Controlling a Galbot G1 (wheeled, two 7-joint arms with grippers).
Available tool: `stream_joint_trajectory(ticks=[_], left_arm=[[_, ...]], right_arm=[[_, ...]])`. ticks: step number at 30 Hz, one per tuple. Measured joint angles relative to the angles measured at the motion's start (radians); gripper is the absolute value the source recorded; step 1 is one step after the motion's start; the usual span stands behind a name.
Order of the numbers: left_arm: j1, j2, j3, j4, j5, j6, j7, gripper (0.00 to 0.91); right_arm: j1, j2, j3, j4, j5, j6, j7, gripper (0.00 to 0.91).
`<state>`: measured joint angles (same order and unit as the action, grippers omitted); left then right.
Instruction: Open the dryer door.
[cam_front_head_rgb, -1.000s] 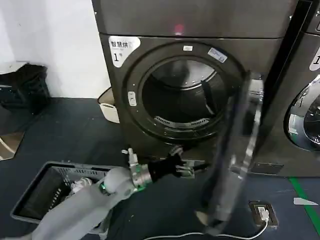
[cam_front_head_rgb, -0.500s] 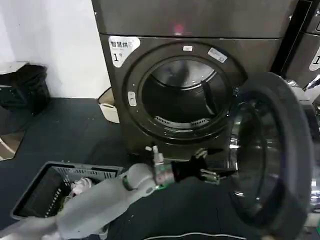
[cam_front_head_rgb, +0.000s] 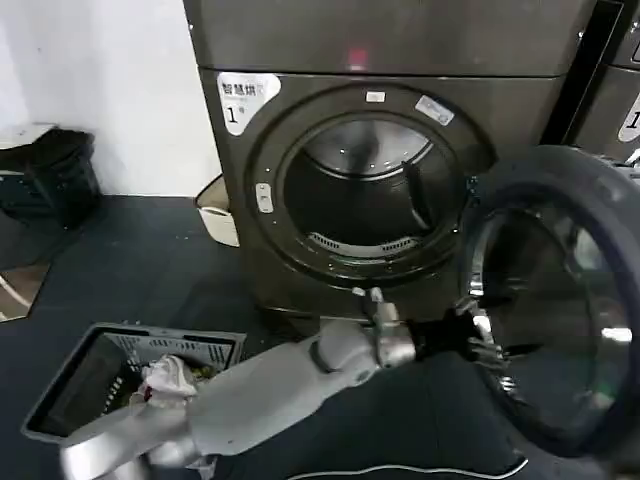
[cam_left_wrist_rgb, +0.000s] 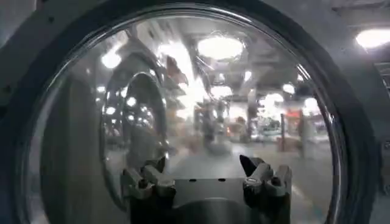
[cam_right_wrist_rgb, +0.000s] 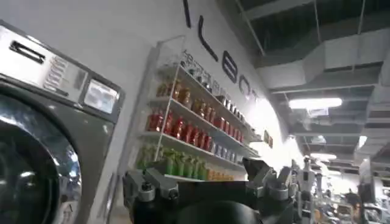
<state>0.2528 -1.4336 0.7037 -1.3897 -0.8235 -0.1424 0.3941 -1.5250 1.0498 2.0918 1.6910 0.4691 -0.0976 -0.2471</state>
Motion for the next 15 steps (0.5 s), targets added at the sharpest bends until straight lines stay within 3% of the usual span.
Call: stream_joint_trajectory(ticks=[15], left_arm=[[-0.029,-0.176,-0.024,0.199,0.043,-0.045,-0.015,0.907]], right_arm=[[-0.009,-0.021,0.088,-0.044,-0.003,0.001,0.031,0.907]])
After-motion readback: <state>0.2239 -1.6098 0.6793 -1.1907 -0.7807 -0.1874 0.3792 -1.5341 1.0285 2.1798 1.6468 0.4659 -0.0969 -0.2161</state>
